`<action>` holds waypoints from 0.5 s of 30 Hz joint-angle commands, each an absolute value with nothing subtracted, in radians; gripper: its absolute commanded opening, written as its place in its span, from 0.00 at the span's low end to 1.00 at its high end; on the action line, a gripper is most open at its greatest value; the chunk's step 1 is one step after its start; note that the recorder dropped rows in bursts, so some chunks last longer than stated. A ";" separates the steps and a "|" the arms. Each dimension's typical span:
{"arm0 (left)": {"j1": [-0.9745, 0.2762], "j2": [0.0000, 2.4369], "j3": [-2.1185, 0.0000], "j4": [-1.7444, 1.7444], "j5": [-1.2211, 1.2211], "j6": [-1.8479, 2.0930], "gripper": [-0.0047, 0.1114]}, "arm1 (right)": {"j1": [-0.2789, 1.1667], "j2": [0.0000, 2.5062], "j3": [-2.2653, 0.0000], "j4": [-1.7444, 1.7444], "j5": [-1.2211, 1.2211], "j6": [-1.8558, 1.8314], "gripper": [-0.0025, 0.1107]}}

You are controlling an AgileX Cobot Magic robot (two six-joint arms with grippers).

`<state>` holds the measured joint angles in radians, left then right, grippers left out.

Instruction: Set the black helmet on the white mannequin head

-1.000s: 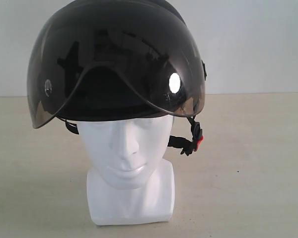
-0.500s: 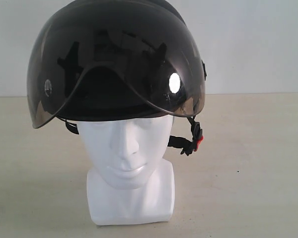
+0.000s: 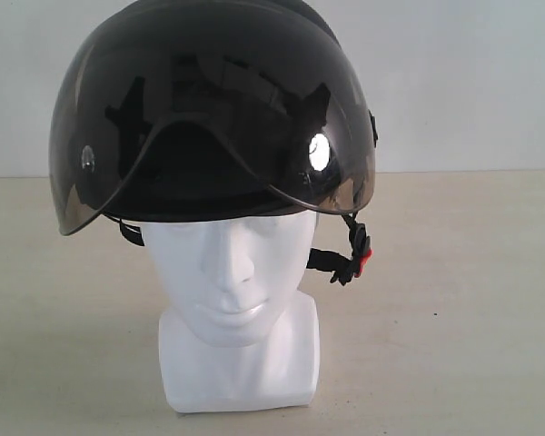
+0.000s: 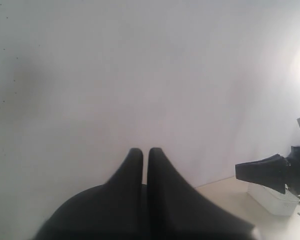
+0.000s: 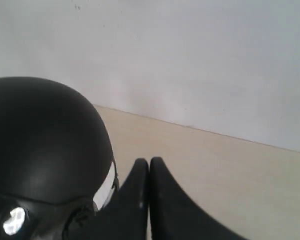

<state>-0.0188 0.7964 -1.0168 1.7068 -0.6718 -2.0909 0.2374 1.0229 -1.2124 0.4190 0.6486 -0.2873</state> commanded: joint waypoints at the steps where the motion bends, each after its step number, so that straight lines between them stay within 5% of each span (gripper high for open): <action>1: -0.023 0.799 -1.024 1.709 -0.678 -2.094 0.08 | 0.103 1.020 -1.176 0.784 0.637 -0.449 0.02; 15: -0.023 0.799 -1.024 1.709 -0.680 -2.094 0.08 | 0.040 1.100 -1.203 0.700 0.909 -0.380 0.02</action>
<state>-0.0188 0.7964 -1.0168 1.7068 -0.6738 -2.0909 0.0489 1.1071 -1.1535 0.8185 0.8590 -0.4522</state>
